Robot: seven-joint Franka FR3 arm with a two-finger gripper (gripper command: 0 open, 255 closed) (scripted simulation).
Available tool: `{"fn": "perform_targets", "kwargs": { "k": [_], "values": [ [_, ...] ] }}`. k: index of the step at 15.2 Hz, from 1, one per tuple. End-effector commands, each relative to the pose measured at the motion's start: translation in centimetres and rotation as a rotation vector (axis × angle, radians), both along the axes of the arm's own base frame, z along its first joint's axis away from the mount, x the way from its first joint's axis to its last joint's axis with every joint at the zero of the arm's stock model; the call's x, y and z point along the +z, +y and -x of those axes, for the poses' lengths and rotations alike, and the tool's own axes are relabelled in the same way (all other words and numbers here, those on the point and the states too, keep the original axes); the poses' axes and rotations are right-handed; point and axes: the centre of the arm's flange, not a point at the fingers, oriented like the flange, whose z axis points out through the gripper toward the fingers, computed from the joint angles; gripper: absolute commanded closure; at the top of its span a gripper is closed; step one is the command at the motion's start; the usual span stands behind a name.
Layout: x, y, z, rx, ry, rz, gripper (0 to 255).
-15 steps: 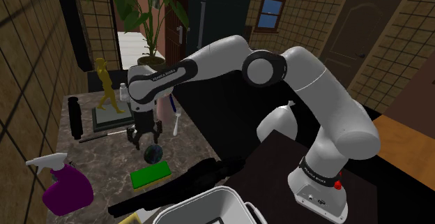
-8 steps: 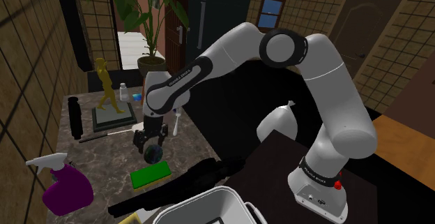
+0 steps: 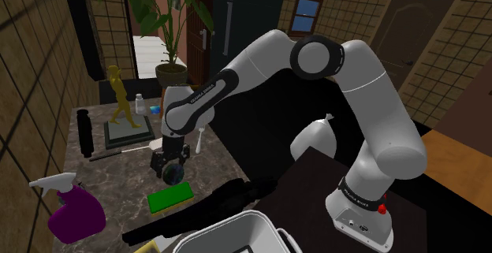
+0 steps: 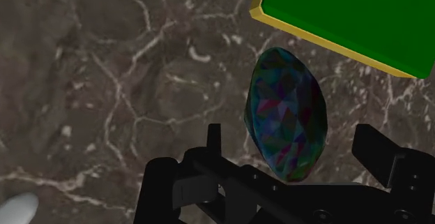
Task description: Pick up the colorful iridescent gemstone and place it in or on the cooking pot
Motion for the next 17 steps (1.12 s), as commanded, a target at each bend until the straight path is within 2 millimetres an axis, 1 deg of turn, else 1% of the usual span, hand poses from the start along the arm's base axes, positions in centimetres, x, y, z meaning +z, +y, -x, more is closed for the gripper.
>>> {"fn": "perform_targets", "kwargs": {
  "k": [1,2,3,12,17],
  "values": [
    [0.0,0.0,0.0,0.0,0.0,0.0,0],
    [0.0,0.0,0.0,0.0,0.0,0.0,0],
    [0.0,0.0,0.0,0.0,0.0,0.0,255],
    [0.0,0.0,0.0,0.0,0.0,0.0,255],
    [2.6,0.0,0.0,0.0,0.0,0.0,255]
  ]
}}
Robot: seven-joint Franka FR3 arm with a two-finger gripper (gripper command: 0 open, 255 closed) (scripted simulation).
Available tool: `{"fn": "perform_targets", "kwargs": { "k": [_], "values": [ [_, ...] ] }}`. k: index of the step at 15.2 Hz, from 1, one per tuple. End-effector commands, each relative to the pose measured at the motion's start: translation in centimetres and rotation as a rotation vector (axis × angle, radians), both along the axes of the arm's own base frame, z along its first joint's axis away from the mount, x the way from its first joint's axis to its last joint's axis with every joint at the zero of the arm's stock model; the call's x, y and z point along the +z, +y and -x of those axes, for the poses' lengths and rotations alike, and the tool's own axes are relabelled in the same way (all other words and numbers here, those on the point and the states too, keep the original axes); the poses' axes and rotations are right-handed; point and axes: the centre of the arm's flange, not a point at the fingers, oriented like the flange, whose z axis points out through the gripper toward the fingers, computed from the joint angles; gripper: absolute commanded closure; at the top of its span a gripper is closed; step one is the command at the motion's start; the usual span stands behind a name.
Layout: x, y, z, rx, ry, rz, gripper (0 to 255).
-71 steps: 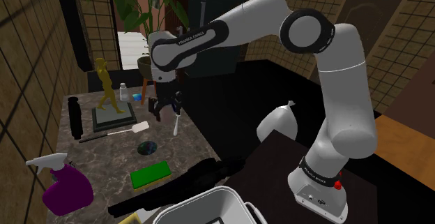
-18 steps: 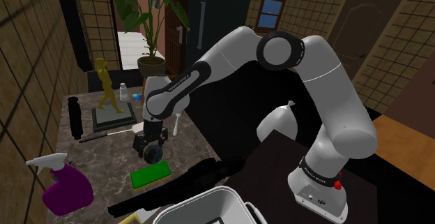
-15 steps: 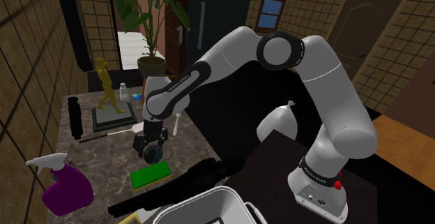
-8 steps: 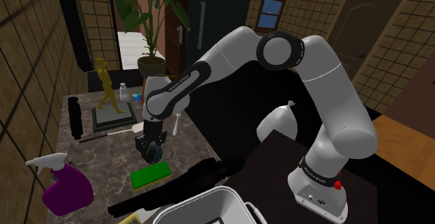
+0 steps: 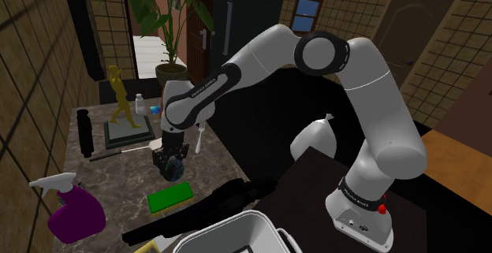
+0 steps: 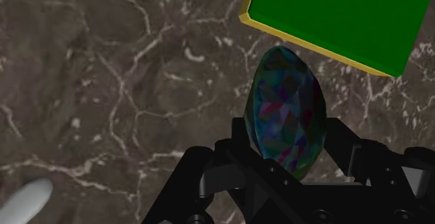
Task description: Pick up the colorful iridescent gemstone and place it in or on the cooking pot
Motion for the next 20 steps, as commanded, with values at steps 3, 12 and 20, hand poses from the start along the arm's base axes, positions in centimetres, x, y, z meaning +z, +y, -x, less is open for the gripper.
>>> {"fn": "perform_targets", "kwargs": {
  "k": [3,12,20],
  "values": [
    [2.2,0.0,0.0,0.0,0.0,0.0,255],
    [6.9,0.0,0.0,0.0,0.0,0.0,255],
    [11.1,0.0,0.0,0.0,0.0,0.0,255]
  ]
}}
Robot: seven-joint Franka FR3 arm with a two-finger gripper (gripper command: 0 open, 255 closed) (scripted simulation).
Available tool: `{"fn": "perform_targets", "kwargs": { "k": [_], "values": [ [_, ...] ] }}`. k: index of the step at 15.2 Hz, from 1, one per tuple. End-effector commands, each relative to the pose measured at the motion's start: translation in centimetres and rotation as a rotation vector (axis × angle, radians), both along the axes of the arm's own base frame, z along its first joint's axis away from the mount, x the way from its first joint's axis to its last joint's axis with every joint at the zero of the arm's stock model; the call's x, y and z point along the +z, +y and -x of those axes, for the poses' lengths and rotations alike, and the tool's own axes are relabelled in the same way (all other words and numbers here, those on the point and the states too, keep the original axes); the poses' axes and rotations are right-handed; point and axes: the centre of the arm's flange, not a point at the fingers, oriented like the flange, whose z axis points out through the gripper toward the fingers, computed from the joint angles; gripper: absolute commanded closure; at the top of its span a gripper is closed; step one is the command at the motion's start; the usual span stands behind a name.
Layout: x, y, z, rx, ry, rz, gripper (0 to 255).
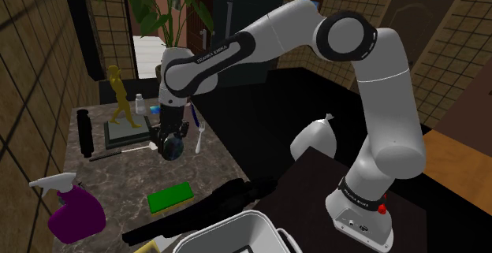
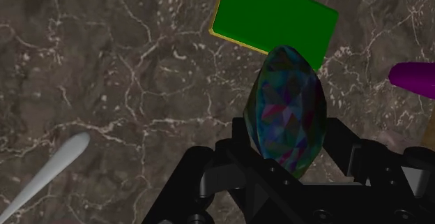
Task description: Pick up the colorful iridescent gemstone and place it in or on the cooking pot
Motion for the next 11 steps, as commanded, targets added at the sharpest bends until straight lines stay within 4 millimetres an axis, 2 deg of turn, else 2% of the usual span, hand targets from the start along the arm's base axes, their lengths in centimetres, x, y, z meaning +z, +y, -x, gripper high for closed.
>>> {"fn": "perform_targets", "kwargs": {
  "k": [1,11],
  "values": [
    [1.2,0.2,0.0,0.0,0.0,0.0,255],
    [6.4,0.2,0.0,0.0,0.0,0.0,255]
  ]
}}
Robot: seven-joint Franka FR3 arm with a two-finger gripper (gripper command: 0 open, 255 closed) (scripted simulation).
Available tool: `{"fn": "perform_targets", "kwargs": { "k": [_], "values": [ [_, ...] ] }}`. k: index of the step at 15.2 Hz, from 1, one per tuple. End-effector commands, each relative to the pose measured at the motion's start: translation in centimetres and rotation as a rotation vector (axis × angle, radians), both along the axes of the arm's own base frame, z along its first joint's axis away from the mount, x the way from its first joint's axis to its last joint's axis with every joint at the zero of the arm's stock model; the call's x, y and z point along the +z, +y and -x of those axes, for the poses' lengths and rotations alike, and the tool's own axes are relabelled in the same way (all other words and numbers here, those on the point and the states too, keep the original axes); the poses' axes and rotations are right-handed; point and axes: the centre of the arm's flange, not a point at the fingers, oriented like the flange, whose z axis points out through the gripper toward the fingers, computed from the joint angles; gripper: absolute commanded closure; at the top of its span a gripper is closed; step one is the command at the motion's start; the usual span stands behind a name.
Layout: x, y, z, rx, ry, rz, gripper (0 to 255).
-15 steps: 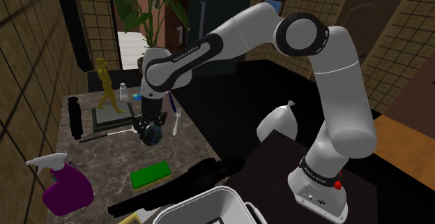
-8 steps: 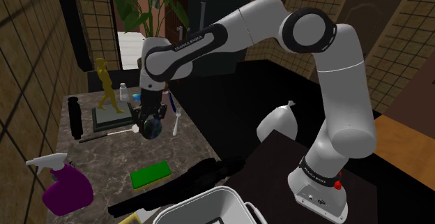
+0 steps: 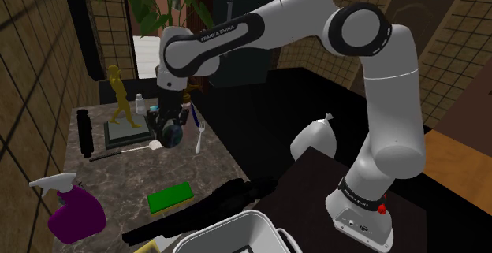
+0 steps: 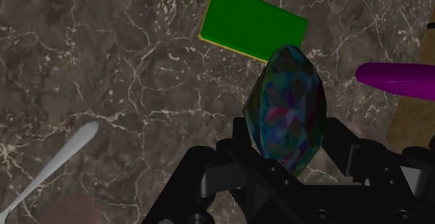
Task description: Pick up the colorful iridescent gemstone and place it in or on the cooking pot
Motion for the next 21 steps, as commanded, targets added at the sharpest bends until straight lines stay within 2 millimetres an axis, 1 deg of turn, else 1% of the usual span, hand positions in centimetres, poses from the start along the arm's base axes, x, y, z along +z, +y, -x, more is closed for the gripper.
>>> {"fn": "perform_targets", "kwargs": {
  "k": [1,2,21],
  "values": [
    [1.1,0.0,-0.1,0.0,0.0,0.0,255],
    [1.4,0.0,-0.1,0.0,0.0,0.0,255],
    [1.7,6.1,24.2,0.0,0.0,0.0,255]
  ]
}}
